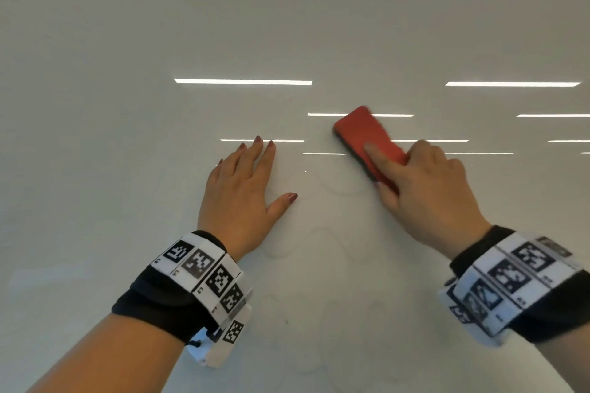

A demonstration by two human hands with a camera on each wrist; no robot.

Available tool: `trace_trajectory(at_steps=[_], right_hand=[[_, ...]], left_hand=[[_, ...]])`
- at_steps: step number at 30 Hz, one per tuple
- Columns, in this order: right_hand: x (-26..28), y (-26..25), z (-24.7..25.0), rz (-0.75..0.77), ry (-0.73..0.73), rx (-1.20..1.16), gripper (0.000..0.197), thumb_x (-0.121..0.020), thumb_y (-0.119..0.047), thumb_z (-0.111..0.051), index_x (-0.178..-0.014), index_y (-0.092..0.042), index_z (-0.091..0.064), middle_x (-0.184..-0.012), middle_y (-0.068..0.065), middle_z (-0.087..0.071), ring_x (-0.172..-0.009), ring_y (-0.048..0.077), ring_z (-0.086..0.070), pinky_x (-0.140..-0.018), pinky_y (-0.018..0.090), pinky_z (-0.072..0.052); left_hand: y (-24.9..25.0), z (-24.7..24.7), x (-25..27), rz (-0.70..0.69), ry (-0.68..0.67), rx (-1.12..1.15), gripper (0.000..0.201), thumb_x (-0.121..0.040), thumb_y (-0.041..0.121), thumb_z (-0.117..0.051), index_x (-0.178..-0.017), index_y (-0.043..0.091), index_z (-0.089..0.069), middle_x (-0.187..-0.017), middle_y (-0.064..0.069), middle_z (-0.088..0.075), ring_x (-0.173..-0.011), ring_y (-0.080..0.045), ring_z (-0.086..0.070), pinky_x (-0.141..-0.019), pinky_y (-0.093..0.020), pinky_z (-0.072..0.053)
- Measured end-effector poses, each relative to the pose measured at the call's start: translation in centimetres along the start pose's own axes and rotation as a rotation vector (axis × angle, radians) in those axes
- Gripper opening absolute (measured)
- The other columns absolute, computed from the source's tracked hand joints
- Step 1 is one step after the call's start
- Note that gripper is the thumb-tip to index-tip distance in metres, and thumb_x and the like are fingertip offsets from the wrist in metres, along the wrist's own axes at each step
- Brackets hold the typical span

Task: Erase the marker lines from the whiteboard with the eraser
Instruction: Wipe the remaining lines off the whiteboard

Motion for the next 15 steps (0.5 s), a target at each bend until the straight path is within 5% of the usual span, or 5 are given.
trace_trajectory(at_steps=[3, 6, 10, 15], right_hand=[[-1.8, 3.5, 0.0, -0.196, -0.005, 0.029, 0.057, -0.092, -0.039, -0.043, -0.147, -0.032, -0.027, -0.097, 0.017, -0.041, -0.086, 0.033, -0.043, -0.073, 0.041, -0.036], [-2.8, 3.0, 0.1, -0.24, -0.007, -0.007, 0.057, -0.094, -0.035, -0.042, -0.148, -0.031, -0.023, -0.103, 0.019, -0.042, -0.092, 0.035, -0.043, -0.076, 0.043, -0.037], [0.5, -1.7, -0.4, -0.053, 0.013, -0.081, 0.056, -0.09, -0.032, -0.05, -0.143, -0.033, -0.035, -0.095, 0.015, -0.045, -0.085, 0.032, -0.044, -0.068, 0.038, -0.029], [6.3, -1.2, -1.9, 0.097, 0.026, -0.088, 0.056, -0.088, -0.031, -0.057, -0.141, -0.035, -0.04, -0.091, 0.011, -0.049, -0.079, 0.03, -0.047, -0.066, 0.039, -0.038]], left_hand=[[0.1, 0.0, 0.0, 0.0, 0.0, -0.004, 0.082, -0.084, 0.069, -0.019, -0.15, 0.025, -0.001, -0.158, 0.003, -0.001, -0.145, -0.019, -0.005, -0.117, -0.038, -0.011], [0.1, -0.1, 0.0, 0.002, 0.005, 0.004, 0.081, -0.084, 0.068, -0.02, -0.15, 0.025, -0.002, -0.158, 0.002, -0.003, -0.145, -0.02, -0.006, -0.117, -0.039, -0.011], [0.2, -0.1, 0.0, -0.002, 0.025, -0.002, 0.081, -0.085, 0.069, -0.019, -0.15, 0.024, -0.005, -0.158, 0.0, -0.007, -0.144, -0.022, -0.01, -0.116, -0.04, -0.014], [0.3, 0.0, 0.0, 0.001, 0.035, 0.016, 0.08, -0.086, 0.067, -0.024, -0.15, 0.023, -0.009, -0.158, -0.001, -0.01, -0.144, -0.023, -0.012, -0.116, -0.041, -0.015]])
Point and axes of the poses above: each hand's wrist, its own x-axis away from the middle knuckle, its own z-axis out of the back of the hand, y = z × x, the point moved 1 cm from there along -x, towards the middle knuckle
